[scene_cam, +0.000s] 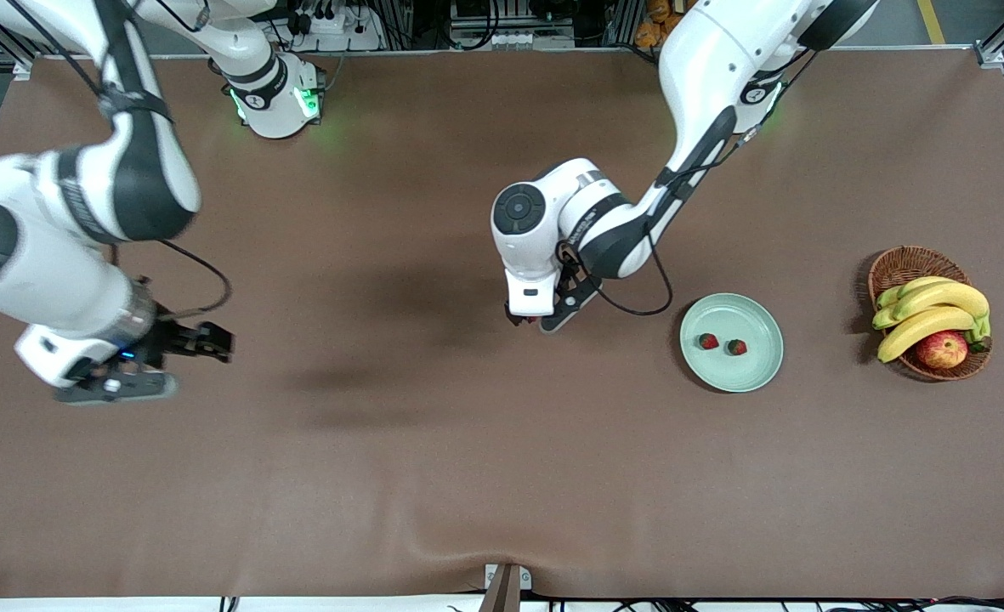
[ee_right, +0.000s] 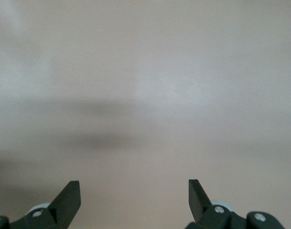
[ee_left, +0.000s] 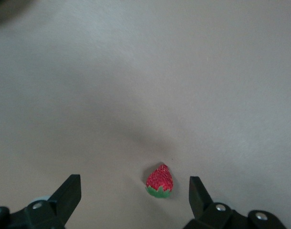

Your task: Collect all strawberries into plate

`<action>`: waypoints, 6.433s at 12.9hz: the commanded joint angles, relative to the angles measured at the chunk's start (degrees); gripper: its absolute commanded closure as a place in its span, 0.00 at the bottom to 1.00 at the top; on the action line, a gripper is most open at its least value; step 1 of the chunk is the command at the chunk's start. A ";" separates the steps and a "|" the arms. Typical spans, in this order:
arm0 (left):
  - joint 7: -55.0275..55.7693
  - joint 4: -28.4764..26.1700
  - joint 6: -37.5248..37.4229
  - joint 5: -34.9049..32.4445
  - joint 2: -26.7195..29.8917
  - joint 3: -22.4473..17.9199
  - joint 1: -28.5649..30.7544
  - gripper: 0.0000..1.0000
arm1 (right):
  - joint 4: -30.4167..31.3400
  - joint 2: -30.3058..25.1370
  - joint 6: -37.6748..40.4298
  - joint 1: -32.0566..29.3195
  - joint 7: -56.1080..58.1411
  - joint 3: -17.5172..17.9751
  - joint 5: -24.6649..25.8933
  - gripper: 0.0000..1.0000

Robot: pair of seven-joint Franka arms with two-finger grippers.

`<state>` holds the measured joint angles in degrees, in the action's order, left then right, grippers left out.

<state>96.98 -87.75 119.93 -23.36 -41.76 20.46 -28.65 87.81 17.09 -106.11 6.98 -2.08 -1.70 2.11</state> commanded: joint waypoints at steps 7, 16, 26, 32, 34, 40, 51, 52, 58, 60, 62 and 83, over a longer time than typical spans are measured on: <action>-1.00 1.27 6.20 -3.71 -5.88 -0.42 -2.11 0.24 | 2.80 -16.03 18.30 -8.73 5.24 -2.70 -0.79 0.00; -0.38 2.06 6.81 -3.28 -4.93 -0.51 -1.76 1.00 | 2.54 -19.20 22.70 -8.39 -3.18 -3.40 -9.85 0.00; -29.94 -3.10 -0.21 8.21 10.54 0.90 23.34 1.00 | -1.42 -17.27 22.52 -6.02 -2.75 -3.40 -8.09 0.00; -50.47 -13.05 -0.31 10.26 11.18 2.13 38.21 1.00 | -1.77 -17.80 23.23 -5.58 -2.40 -2.96 -6.51 0.00; -51.89 -14.55 1.17 9.91 10.73 2.13 39.28 1.00 | -3.52 -17.80 23.49 -5.49 -2.14 -3.05 -6.59 0.00; -51.98 -14.29 6.81 9.65 6.51 1.95 39.37 0.42 | -3.18 -17.27 26.22 -1.97 -2.58 -3.05 -5.72 0.00; -58.72 -0.08 -14.51 10.17 22.32 1.95 39.46 0.00 | -2.82 -16.92 26.22 -1.18 -2.49 -3.05 -6.16 0.00; -61.44 1.51 -17.50 10.52 23.81 1.78 39.64 0.00 | -2.82 -16.92 26.22 -1.18 -2.49 -3.05 -6.16 0.00; -73.05 3.81 -25.34 16.49 32.43 1.52 42.10 0.00 | -2.82 -16.57 26.22 -1.18 -2.40 -3.05 -6.16 0.00; -80.07 3.73 -26.67 18.42 35.76 -3.82 40.44 0.00 | -2.82 -16.48 26.22 -1.09 -2.40 -3.05 -6.16 0.00; -87.01 3.73 -30.71 21.32 37.88 -11.54 35.97 0.00 | -2.82 -16.48 26.30 -0.92 -2.49 -3.05 -6.16 0.00; -91.62 -3.04 -34.15 20.81 43.43 -15.18 25.93 0.00 | -2.38 -16.04 27.36 -0.12 -2.40 -3.05 -6.16 0.00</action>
<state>5.38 -89.79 85.02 -1.47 0.28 4.15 -3.90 85.47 1.11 -79.34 6.15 -4.38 -4.38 -4.22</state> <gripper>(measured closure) 0.000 0.000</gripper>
